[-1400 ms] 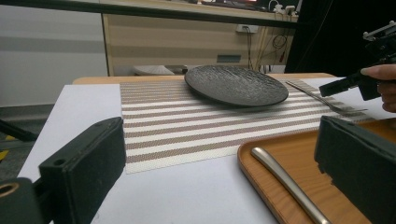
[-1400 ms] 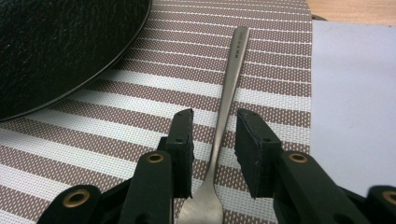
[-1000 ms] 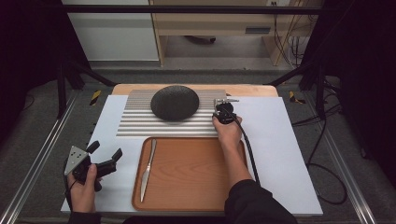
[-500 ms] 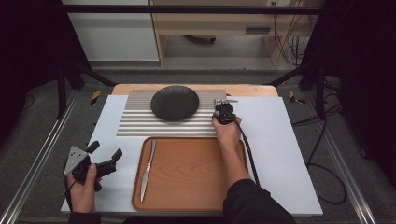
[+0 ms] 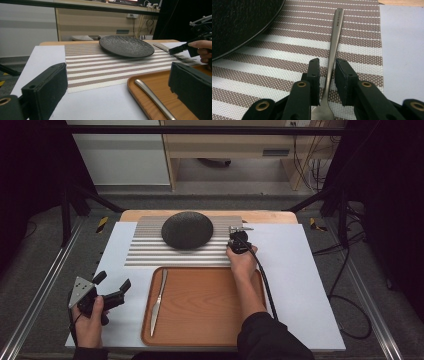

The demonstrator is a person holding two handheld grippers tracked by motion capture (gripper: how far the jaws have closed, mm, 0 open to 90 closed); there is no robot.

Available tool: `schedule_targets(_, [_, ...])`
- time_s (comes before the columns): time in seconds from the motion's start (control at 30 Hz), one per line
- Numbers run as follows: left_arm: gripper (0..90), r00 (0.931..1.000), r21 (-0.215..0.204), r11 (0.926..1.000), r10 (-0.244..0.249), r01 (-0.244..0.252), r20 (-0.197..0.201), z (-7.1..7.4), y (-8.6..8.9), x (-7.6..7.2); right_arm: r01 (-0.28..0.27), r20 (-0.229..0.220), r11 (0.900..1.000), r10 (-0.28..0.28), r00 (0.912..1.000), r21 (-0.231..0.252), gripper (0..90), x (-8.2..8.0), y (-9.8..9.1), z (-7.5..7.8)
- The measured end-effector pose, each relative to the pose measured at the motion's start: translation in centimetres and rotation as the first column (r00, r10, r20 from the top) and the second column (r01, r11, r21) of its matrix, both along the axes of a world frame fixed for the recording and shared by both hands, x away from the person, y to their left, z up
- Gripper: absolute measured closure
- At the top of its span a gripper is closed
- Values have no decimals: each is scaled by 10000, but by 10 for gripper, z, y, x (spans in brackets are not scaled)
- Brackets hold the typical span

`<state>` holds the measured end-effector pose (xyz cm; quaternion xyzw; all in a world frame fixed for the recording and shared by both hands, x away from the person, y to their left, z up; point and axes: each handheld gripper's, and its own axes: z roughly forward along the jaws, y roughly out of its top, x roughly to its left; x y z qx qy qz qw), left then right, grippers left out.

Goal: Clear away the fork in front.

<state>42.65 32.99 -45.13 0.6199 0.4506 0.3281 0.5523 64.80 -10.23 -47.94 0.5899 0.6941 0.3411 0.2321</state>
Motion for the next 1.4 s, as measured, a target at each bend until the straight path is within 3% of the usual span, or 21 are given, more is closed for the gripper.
schedule_targets(0.63, [26,10000,5,10000,13,-13,-50,0,0,0,303,194,9994,-300,9994,-159,833,1,2,-2])
schedule_targets(0.93, [26,10000,-30,10000,37,-37,-61,0,1,0,116,48,9999,-115,9999,-118,849,0,-1,1])
schedule_targets(1.4, [26,10000,-11,10000,25,-25,-52,0,1,0,-362,230,9992,366,9991,-196,850,-9,1,10])
